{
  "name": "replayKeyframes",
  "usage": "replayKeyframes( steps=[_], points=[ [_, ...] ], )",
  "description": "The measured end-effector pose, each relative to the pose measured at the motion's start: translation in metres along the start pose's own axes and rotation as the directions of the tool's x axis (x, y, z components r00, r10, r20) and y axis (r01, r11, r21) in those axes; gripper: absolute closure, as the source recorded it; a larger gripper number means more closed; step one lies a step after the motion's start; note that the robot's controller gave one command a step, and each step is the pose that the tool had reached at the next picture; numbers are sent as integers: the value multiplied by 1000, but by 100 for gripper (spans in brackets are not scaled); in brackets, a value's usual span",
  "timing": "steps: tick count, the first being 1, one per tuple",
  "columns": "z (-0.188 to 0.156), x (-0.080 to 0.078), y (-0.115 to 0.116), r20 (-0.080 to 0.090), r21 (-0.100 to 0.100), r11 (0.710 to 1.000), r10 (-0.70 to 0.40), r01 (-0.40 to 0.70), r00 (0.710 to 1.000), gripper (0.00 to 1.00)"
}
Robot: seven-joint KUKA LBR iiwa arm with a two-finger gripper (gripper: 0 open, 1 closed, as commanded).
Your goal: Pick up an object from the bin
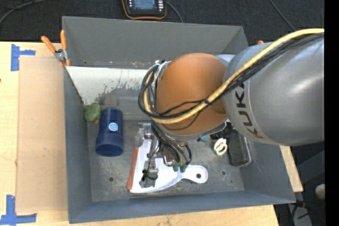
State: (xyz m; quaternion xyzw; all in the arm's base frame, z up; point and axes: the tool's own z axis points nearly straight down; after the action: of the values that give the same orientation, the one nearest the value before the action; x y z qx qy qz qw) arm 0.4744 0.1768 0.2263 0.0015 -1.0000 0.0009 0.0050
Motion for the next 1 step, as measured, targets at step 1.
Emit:
replayKeyframes(
  steps=[1],
  points=[
    [-4, -2, -1, 7, -1, 1000, 6, -6, 1000, 0]
  ],
)
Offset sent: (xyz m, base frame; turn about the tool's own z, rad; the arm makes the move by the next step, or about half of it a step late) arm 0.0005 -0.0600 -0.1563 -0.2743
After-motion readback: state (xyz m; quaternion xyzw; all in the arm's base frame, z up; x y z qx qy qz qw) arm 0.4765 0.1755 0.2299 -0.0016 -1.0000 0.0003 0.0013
